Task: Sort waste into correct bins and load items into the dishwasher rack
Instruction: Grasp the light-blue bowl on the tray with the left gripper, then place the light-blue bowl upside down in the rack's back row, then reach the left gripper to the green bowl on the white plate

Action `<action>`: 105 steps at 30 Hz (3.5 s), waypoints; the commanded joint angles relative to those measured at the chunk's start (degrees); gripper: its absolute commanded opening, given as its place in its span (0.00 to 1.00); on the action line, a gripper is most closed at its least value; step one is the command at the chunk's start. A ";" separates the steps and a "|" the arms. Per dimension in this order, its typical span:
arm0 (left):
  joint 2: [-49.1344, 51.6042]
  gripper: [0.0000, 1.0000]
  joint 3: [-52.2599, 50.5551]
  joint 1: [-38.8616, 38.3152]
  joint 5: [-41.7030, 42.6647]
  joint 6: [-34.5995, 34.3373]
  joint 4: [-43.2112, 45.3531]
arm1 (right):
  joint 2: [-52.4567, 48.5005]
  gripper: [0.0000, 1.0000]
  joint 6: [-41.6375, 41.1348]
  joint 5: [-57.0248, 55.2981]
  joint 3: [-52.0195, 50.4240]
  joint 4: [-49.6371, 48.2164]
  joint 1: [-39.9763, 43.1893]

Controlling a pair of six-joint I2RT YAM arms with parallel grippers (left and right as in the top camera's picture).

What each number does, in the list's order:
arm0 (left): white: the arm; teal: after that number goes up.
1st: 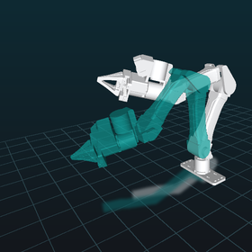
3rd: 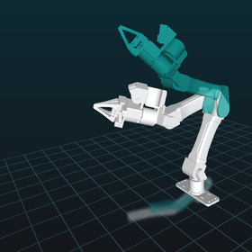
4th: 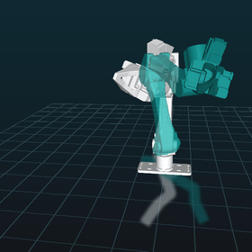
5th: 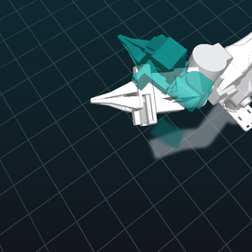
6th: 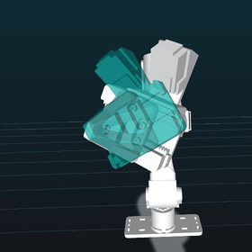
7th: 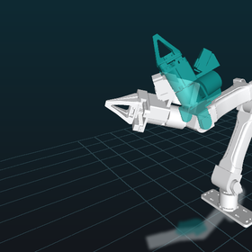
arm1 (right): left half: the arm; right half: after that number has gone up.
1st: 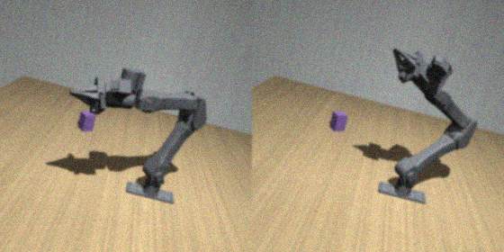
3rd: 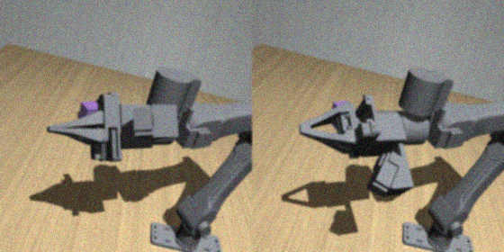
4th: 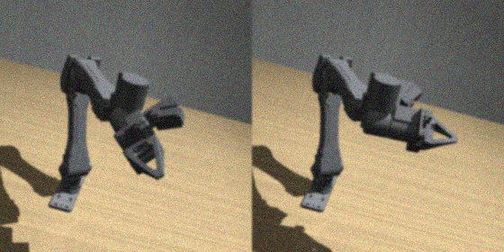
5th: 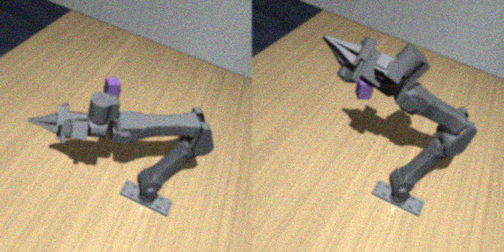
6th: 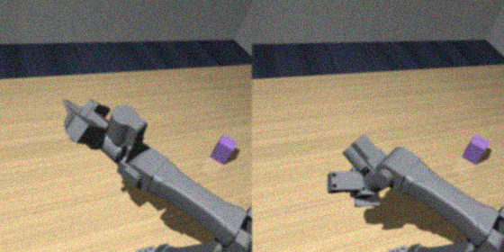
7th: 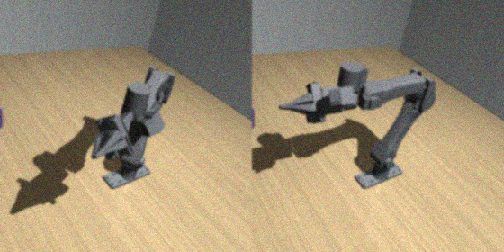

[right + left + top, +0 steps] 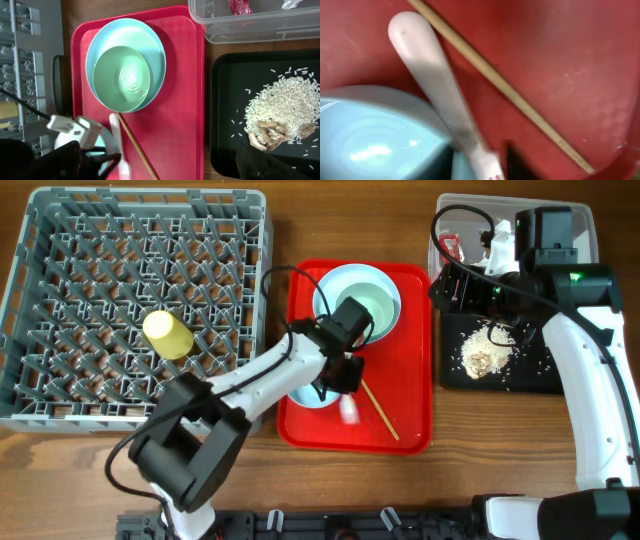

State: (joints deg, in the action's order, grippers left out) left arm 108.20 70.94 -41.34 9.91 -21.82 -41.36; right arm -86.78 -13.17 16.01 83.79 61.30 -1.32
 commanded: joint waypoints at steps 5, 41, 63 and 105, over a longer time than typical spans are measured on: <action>-1.11 0.04 0.79 0.17 -0.83 -0.07 -0.22 | 0.37 1.00 -0.57 -0.59 0.42 0.07 0.13; 0.83 0.04 23.47 50.69 48.76 5.73 30.36 | 0.37 1.00 -0.52 -0.59 0.42 0.42 0.11; 19.04 0.04 23.58 63.73 67.58 -2.95 34.75 | 0.37 1.00 -0.55 -0.59 0.42 0.96 0.11; -0.50 1.00 23.58 41.57 14.43 7.96 -3.15 | 0.37 1.00 -13.99 -17.66 0.42 2.47 4.74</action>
State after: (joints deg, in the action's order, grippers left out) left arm 108.29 94.43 8.99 35.75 -15.27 -43.27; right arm -86.78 -21.63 3.46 83.79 63.68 0.12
